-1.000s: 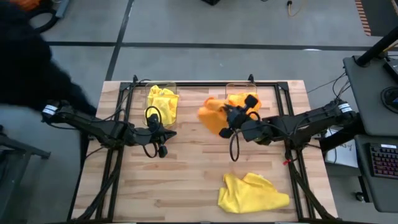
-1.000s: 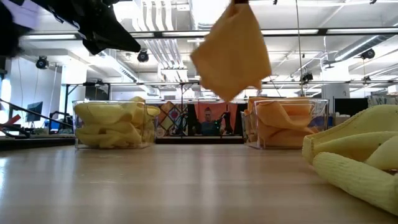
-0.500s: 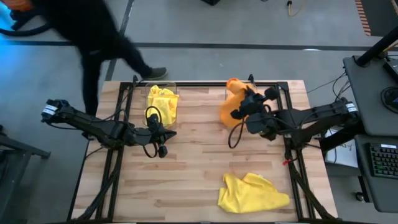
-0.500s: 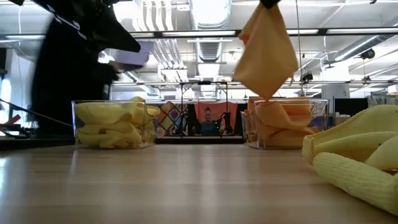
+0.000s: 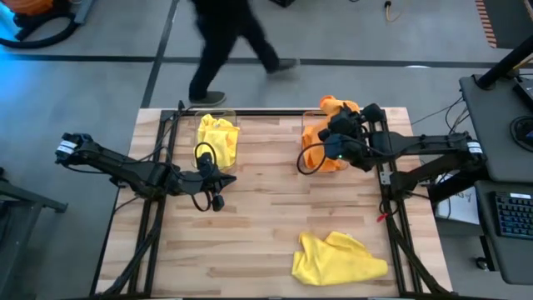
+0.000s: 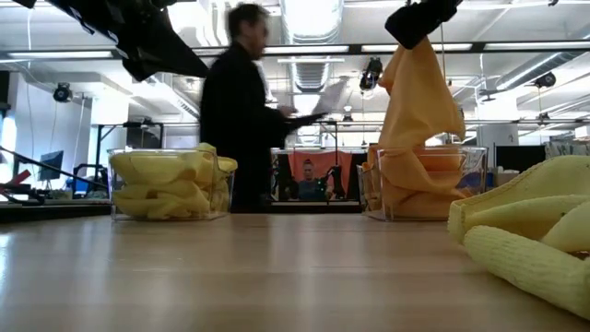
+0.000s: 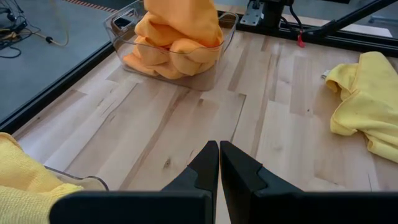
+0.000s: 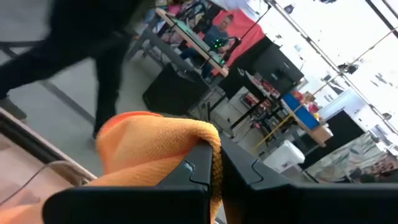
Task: Sort microfiber towel by color & place in baskets
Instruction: Put the orange microfiber cloth into the right transparent bin
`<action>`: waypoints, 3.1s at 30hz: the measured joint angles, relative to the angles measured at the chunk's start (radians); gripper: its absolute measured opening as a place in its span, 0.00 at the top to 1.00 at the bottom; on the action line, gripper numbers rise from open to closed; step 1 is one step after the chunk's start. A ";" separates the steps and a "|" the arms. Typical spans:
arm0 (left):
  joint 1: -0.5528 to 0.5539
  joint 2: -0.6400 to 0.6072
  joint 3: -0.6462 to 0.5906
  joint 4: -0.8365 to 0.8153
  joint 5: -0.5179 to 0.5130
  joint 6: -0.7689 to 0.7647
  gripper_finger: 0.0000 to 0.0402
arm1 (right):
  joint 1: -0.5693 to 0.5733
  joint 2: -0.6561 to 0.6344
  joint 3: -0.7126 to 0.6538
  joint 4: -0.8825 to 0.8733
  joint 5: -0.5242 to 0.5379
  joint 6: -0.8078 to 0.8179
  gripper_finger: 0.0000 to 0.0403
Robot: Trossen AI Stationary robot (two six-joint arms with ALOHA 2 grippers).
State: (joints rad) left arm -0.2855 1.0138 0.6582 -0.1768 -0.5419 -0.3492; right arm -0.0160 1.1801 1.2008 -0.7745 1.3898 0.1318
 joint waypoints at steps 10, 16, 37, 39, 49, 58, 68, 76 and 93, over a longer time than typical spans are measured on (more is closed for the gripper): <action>0.000 0.000 0.000 0.000 0.000 0.000 1.00 | 0.000 0.000 -0.051 0.003 -0.111 0.148 0.98; 0.000 0.000 0.000 0.000 0.000 0.000 1.00 | 0.000 0.000 -0.106 0.064 -0.202 0.209 0.98; 0.000 0.000 0.000 0.000 0.000 0.000 1.00 | 0.010 0.000 -0.287 0.371 -0.462 0.271 0.98; 0.000 0.000 0.000 0.000 0.000 0.000 1.00 | 0.009 0.000 -0.307 0.372 -0.485 0.298 0.98; 0.000 0.000 0.000 -0.001 0.000 0.000 1.00 | 0.009 -0.001 -0.408 0.387 -0.535 0.444 0.98; 0.000 0.000 0.000 -0.004 0.000 0.000 1.00 | 0.009 -0.001 -0.452 0.387 -0.560 0.499 0.98; 0.000 0.000 0.000 -0.002 0.000 0.000 1.00 | -0.032 -0.001 -0.520 0.392 -0.602 0.538 0.98; 0.000 0.000 -0.001 0.029 0.001 0.014 1.00 | -0.055 -0.001 -0.577 0.399 -0.605 0.548 0.98; 0.006 0.094 -0.001 0.354 0.141 0.287 1.00 | -0.055 -0.001 -0.494 0.362 -0.639 0.524 0.77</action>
State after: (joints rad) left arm -0.2796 1.1080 0.6575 0.1772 -0.4011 -0.0622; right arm -0.0708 1.1793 0.7065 -0.4128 0.7504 0.6554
